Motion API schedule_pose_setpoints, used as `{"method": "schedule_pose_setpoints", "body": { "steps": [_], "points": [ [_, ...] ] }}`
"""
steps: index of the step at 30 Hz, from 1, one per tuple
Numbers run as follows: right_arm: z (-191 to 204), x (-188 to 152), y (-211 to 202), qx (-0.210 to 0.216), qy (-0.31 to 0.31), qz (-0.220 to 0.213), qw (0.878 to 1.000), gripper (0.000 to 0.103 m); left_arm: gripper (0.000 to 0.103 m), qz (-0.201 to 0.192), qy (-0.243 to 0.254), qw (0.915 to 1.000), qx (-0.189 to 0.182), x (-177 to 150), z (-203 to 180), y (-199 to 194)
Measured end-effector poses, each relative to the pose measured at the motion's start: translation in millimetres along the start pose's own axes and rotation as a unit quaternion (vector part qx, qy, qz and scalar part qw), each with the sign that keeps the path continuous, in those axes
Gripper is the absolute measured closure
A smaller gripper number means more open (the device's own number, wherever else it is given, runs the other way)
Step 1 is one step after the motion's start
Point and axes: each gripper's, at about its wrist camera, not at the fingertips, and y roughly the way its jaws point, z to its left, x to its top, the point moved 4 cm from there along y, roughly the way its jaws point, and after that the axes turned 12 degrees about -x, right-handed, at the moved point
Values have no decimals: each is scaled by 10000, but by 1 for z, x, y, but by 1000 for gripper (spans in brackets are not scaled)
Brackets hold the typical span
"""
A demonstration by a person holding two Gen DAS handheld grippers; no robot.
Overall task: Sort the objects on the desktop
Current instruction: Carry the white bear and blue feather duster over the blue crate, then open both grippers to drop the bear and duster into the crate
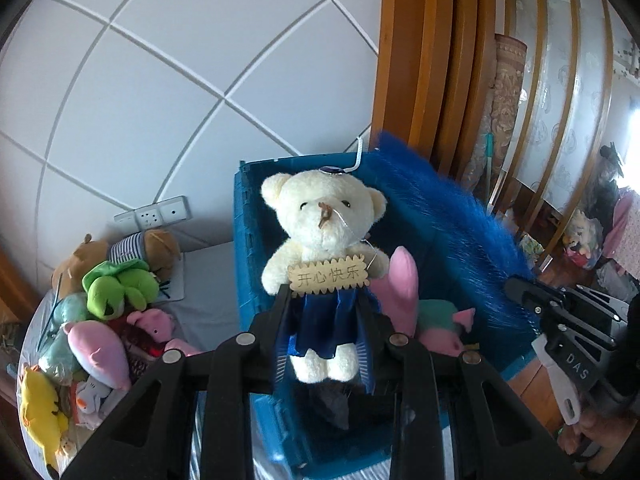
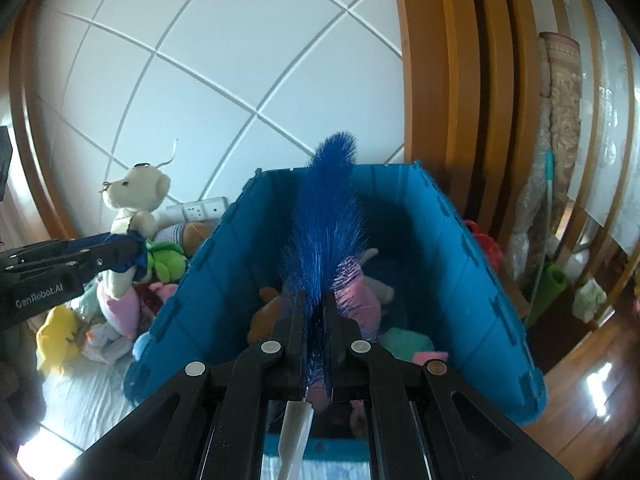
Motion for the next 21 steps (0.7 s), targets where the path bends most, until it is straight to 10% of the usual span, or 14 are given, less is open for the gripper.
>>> {"method": "schedule_pose_setpoints", "body": {
  "steps": [21],
  "points": [
    [-9,24,57,-113,-30,279,9995,98,75,154,72,9998,97,22,-19,49]
  ]
}}
